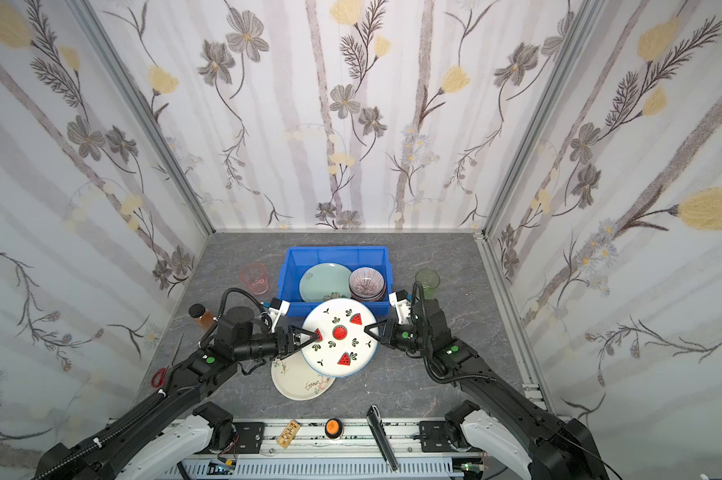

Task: Place the mixed dishes into the plastic bin
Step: 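Lift the watermelon plate toward the bin with the left gripper while the right releases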

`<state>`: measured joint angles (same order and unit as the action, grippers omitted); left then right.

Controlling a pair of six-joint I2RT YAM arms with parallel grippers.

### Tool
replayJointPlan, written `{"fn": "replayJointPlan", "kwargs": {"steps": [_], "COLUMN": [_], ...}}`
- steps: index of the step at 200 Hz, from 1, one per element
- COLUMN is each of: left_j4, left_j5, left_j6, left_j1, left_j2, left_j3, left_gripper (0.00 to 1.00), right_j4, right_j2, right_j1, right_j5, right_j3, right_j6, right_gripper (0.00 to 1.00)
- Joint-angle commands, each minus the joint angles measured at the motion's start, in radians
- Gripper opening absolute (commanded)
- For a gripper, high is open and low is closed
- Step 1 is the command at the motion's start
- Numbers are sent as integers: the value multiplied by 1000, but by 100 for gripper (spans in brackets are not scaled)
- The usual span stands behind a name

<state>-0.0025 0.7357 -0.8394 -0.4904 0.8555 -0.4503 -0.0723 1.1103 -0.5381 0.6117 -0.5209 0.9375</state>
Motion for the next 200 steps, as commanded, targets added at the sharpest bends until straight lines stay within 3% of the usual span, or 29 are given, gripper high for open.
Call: {"fn": "replayJointPlan", "kwargs": {"steps": [1, 73, 101, 185, 200], "left_j4": [75, 164, 300, 306, 306], "left_j5": [22, 32, 58, 52, 52], "left_j6": [-28, -96, -180, -184, -182], "left_j1": [3, 6, 9, 16, 19], "left_j2": [-2, -7, 0, 23, 27], "left_j3": [8, 21, 70, 64, 59], "left_gripper": [66, 33, 27, 0, 0], "right_j4": [-135, -181, -202, -207, -206], "right_j2": [8, 38, 51, 80, 82], "right_j1": [0, 2, 3, 2, 3], "right_j5": [61, 62, 62, 59, 60], "right_j3": [-23, -25, -23, -24, -24], "right_j6": [28, 48, 55, 48, 45], "right_gripper": [0, 0, 0, 0, 1]}}
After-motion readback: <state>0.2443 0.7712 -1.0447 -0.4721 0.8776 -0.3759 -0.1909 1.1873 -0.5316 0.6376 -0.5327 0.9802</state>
